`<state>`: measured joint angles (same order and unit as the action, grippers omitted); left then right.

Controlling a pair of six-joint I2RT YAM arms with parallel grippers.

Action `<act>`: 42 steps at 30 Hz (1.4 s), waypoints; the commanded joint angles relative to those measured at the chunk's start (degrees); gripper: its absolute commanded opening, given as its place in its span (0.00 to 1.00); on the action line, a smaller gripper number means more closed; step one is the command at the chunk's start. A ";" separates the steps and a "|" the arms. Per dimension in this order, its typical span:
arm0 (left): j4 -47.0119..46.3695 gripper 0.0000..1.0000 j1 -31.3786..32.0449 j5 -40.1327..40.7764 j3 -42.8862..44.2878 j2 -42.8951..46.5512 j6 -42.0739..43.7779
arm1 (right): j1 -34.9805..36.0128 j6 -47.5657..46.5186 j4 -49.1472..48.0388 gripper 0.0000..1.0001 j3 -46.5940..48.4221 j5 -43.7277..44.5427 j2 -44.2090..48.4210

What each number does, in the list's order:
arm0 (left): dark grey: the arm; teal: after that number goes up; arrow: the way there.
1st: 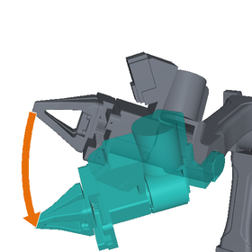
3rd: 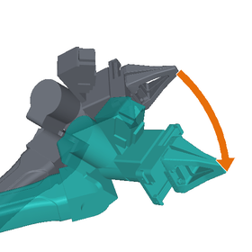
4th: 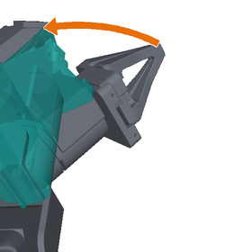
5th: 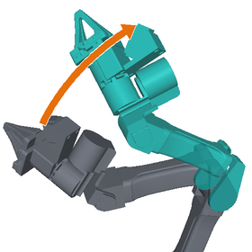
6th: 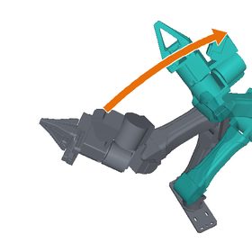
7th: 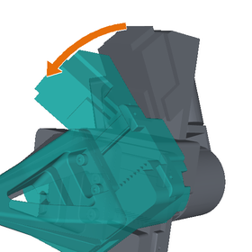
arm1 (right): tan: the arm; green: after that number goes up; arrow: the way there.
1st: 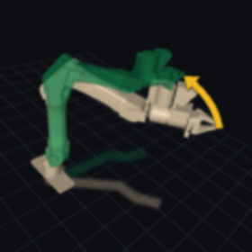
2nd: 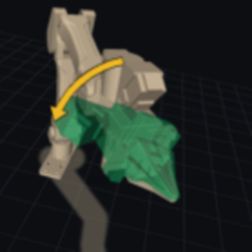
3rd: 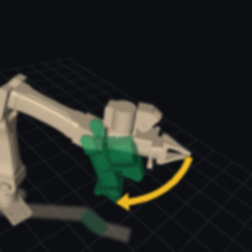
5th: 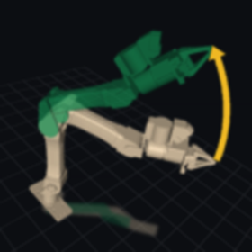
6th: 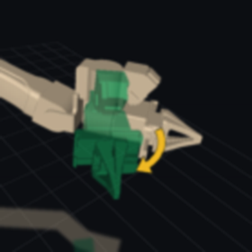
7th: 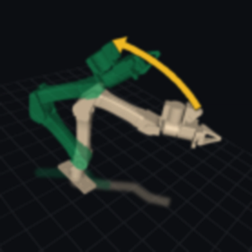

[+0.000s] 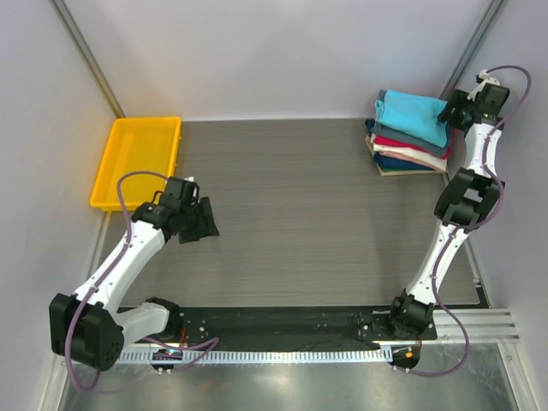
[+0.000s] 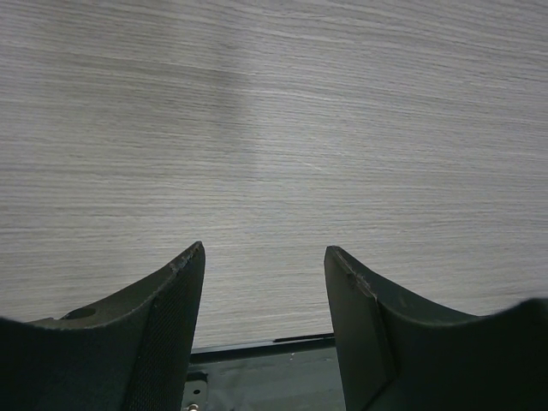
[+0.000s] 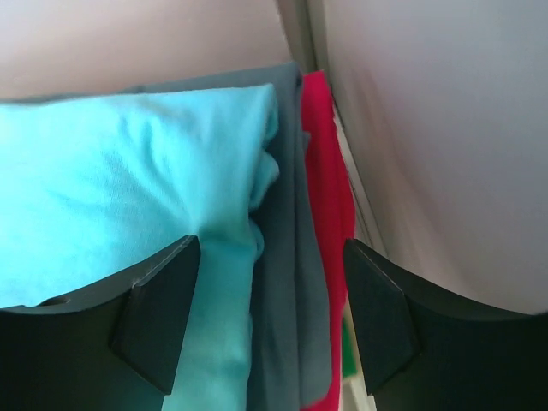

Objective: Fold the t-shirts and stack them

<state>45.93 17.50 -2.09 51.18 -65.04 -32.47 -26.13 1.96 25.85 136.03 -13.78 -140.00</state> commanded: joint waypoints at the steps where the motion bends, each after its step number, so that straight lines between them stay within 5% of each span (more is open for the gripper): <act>1: -1.81 0.59 -0.09 -1.69 -0.03 2.63 1.09 | -1.56 6.46 -2.47 0.74 -2.42 7.54 12.99; 10: -2.16 0.59 -0.01 -2.04 -0.11 5.27 1.09 | -0.06 17.89 -3.87 0.85 -16.39 0.61 31.00; 15: -2.16 0.60 -0.01 -0.90 -0.20 7.29 0.92 | 4.41 25.54 -5.10 0.95 -32.99 -11.43 41.55; 19: -1.73 0.63 -0.09 1.64 -0.03 9.48 0.83 | 12.57 24.94 -5.54 0.96 -48.90 -12.06 55.67; 22: -0.41 0.75 -0.27 7.79 0.59 11.59 0.39 | 20.57 24.50 -6.50 0.97 -60.94 -11.71 65.77; 24: -0.14 0.99 -0.36 9.99 0.68 13.00 -0.23 | 25.94 25.46 -8.78 0.99 -69.55 -11.88 71.42; 29: -1.63 1.00 -0.45 12.10 0.24 11.78 -1.37 | 30.00 30.55 -13.37 1.00 -86.59 -15.75 87.51; 35: -20.41 0.99 -0.45 19.72 -9.83 15.11 5.91 | 30.35 30.91 -8.28 0.99 -94.35 -18.83 103.34; 38: -36.39 1.00 -0.45 31.21 -20.01 17.22 13.28 | 30.35 32.05 -6.52 1.00 -96.03 -19.09 107.83; 42: -62.83 1.00 -1.41 31.70 -28.31 12.15 25.78 | 30.26 32.76 -5.01 1.00 -97.70 -19.71 112.22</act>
<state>9.32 17.02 23.31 26.00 -49.69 -18.33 4.05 33.12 19.49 39.44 -32.03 -29.87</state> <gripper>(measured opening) 0.996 0.996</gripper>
